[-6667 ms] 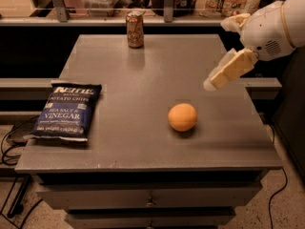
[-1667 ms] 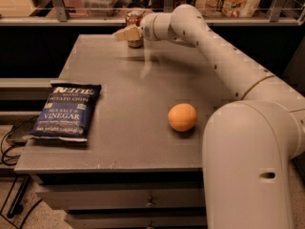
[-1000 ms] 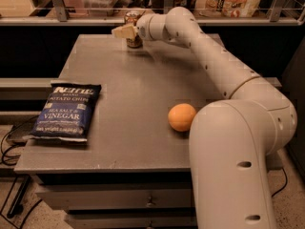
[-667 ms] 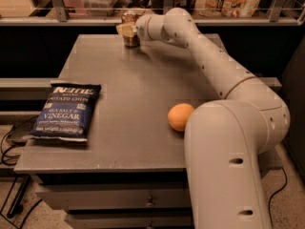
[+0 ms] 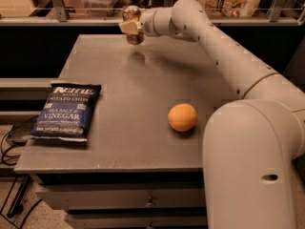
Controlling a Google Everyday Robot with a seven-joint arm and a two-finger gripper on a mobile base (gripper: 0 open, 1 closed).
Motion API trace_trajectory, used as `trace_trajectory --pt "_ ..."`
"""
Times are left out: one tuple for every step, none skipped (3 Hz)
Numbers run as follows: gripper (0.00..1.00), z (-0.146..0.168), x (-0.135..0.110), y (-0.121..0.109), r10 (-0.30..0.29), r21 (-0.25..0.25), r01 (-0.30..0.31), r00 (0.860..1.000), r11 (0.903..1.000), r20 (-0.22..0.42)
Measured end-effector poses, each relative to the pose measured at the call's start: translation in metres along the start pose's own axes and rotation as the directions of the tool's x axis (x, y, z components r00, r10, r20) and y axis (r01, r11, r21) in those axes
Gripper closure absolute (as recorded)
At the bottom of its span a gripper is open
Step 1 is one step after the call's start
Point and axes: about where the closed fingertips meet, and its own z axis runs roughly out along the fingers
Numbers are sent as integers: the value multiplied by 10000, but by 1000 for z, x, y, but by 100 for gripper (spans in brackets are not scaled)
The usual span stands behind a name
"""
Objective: Move orange can near blue chip bag
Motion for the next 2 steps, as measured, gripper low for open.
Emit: trace_trajectory --pt "100 -28 -13 26 -795 -612 774 9963 9951 -316" --pt "100 -52 -21 65 -1423 -1497 1341 9888 9796 -457"
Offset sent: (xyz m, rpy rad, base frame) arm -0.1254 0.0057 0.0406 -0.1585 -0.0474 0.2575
